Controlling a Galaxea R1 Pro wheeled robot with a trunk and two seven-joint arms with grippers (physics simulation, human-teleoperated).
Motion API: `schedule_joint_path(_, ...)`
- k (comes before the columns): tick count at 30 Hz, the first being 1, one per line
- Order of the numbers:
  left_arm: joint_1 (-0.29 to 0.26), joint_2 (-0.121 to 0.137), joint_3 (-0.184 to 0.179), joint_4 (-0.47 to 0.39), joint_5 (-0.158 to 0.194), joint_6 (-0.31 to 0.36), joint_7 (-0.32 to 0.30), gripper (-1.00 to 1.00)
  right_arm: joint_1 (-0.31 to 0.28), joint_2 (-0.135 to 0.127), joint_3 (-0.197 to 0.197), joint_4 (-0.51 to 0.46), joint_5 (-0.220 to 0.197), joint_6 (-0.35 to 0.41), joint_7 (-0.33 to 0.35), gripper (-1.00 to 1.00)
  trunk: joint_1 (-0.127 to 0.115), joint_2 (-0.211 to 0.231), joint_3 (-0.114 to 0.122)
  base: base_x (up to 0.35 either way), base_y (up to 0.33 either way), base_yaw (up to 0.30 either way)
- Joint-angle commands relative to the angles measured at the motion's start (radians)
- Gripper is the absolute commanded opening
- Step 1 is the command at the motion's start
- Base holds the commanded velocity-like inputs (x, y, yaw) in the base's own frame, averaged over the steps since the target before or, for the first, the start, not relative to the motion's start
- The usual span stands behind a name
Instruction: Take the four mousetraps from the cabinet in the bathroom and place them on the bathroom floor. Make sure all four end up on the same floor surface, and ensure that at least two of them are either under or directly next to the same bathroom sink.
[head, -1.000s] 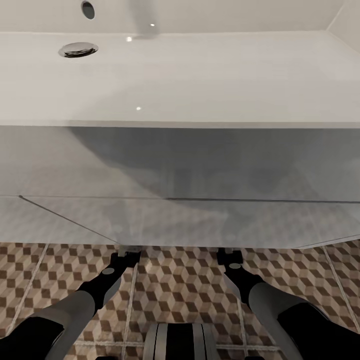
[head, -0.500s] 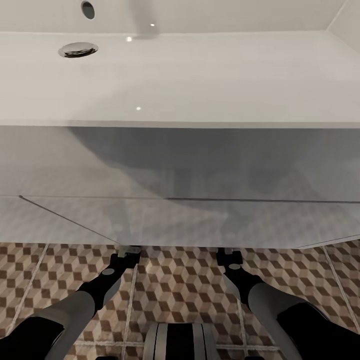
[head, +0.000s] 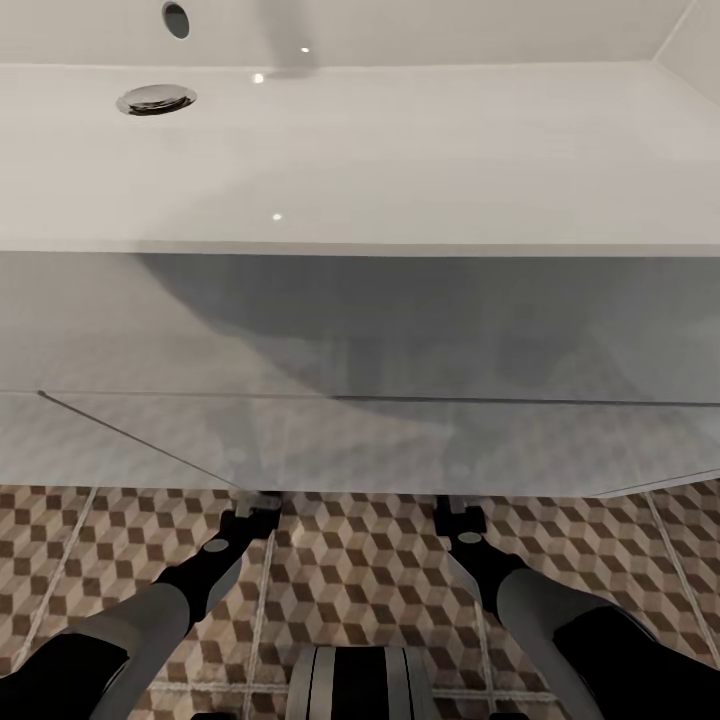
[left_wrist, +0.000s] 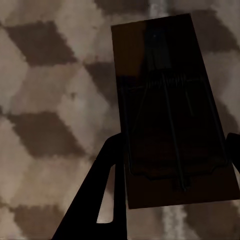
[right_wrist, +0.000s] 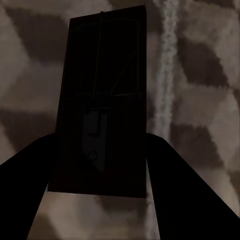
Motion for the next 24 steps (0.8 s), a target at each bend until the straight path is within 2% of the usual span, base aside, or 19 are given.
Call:
schedule_joint_path(1,0.000,0.000,-0.009,0.002,0.008,-0.003,0.006,-1.00,0.000,0.000,0.009,0.002,-0.010,-0.004,-0.003,-1.00,0.000,0.000,-0.001,0.000,0.000,0.000)
schedule_joint_path(24,-0.001,-0.008,-0.011,0.052,0.004,0.001,0.003,-1.00,0.010,-0.002,0.009,0.030,-0.010,-0.013,0.000,-1.00,0.000,0.000,-0.001,0.000,0.000,0.000)
